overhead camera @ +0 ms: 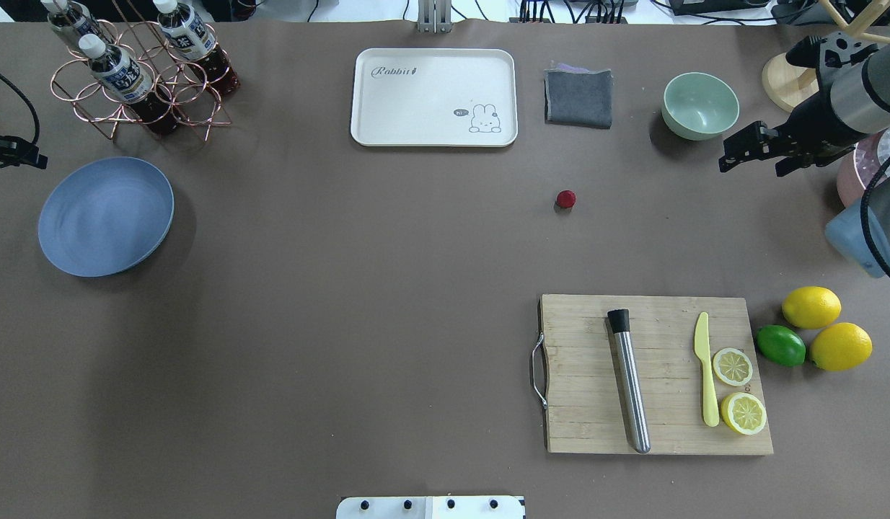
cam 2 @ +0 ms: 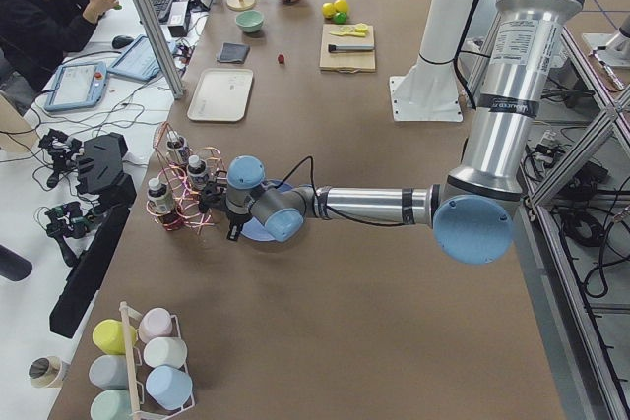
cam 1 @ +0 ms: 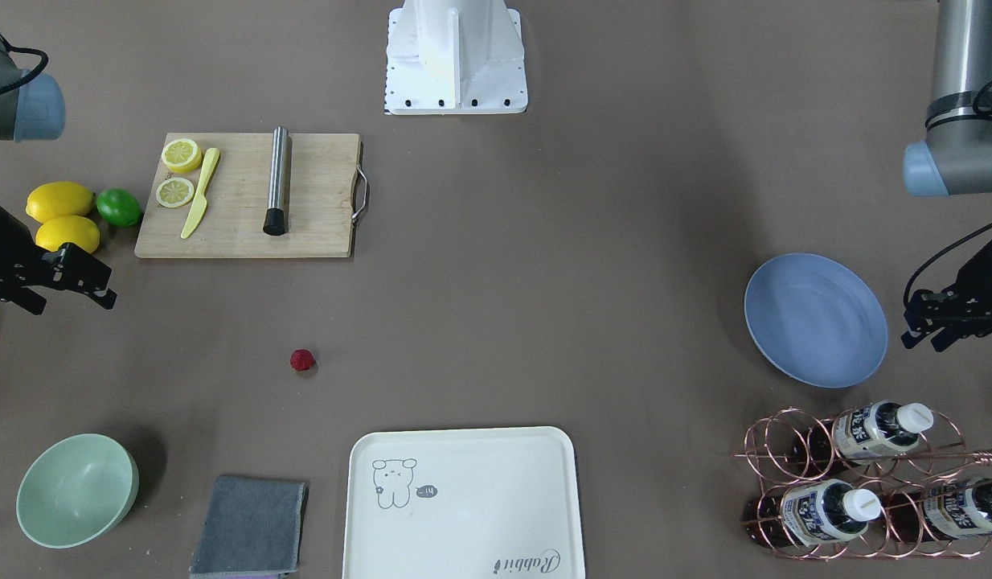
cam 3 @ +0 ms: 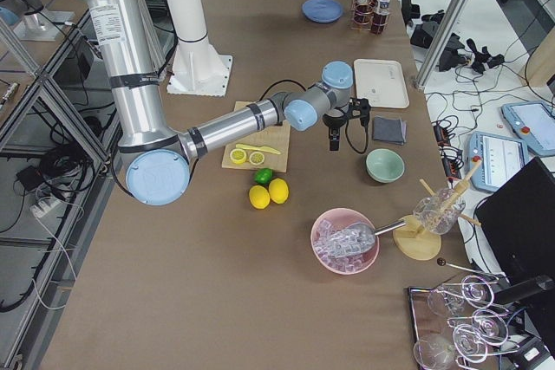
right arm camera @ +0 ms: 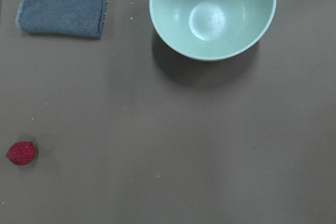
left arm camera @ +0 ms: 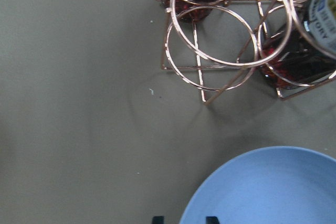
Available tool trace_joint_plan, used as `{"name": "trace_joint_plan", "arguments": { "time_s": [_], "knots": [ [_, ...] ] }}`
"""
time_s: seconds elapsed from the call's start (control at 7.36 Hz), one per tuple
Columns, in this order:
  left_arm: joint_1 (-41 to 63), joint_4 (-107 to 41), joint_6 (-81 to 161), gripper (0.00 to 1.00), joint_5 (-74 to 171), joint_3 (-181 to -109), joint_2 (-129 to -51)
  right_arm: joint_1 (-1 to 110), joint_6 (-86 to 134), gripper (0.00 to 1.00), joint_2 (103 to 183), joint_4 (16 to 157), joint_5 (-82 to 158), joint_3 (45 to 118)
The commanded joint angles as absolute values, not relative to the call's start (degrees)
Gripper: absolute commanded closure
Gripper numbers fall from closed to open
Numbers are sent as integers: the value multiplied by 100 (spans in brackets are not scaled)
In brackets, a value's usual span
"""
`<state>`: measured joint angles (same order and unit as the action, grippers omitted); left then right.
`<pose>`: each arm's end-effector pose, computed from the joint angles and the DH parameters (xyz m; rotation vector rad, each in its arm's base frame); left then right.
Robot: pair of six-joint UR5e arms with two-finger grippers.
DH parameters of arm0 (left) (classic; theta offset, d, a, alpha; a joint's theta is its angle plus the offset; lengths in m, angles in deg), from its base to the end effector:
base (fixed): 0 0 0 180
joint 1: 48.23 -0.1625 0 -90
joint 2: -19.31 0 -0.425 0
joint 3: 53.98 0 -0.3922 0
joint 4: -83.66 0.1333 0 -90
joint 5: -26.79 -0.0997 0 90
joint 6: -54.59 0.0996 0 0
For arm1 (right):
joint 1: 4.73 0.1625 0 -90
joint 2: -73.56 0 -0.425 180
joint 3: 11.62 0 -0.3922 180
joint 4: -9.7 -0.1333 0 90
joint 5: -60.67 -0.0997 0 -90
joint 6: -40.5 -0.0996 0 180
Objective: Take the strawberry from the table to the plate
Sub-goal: 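Move the right gripper toward the strawberry while the left gripper approaches the blue plate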
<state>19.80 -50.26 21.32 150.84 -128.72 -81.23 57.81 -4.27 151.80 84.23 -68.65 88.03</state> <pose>0.1518 -0.5836 0.6135 0.3228 0.8118 0.0187 -0.2041 -0.5450 0.4372 0.1087 -0.8972 0.0605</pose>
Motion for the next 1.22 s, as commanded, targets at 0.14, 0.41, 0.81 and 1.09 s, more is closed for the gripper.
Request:
{"name": "trace_joint_plan", "arguments": {
  "time_s": [0.14, 0.41, 0.81, 1.09],
  "knots": [
    [1682, -5598, 2128, 3, 14852, -12684, -7958, 5750, -432, 0, 15187, 8423, -6818, 8796],
    [1620, -5679, 2137, 4, 14852, -12649, -7914, 5750, -432, 0, 15187, 8423, -6809, 8778],
    [1505, -5925, 2128, 24, 14852, -12526, -7896, 5750, -432, 0, 15187, 8423, -6800, 8778],
    [1505, -6116, 2137, 100, 14878, -12518, -7782, 5750, -432, 0, 15187, 8423, -6800, 8778]
  ]
}}
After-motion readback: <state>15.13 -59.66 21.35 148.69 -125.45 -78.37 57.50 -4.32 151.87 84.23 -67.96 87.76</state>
